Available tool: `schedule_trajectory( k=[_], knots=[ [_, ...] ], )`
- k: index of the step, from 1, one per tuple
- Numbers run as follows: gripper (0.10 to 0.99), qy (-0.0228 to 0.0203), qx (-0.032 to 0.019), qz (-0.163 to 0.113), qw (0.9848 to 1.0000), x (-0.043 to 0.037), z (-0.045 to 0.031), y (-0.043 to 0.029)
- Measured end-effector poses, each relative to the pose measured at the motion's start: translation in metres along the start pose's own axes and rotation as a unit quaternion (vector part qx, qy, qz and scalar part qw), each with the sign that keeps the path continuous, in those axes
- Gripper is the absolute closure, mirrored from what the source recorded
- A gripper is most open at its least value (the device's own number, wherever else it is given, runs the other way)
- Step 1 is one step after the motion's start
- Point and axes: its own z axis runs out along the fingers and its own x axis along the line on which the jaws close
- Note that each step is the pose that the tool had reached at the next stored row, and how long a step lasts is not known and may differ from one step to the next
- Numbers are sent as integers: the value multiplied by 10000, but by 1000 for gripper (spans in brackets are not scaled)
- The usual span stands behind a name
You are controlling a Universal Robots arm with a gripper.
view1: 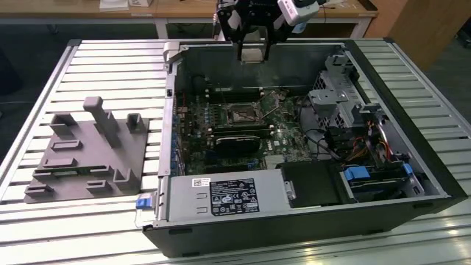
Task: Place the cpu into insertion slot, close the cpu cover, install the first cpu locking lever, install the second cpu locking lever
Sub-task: 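Place the cpu into insertion slot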
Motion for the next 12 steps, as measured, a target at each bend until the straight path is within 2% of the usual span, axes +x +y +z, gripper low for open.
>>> schedule_trajectory(
  k=[4,12],
  knots=[
    [549,0,1,0,10000,-1,27,-2],
    [549,-1,1,0,10000,-3,170,-15]
  ],
)
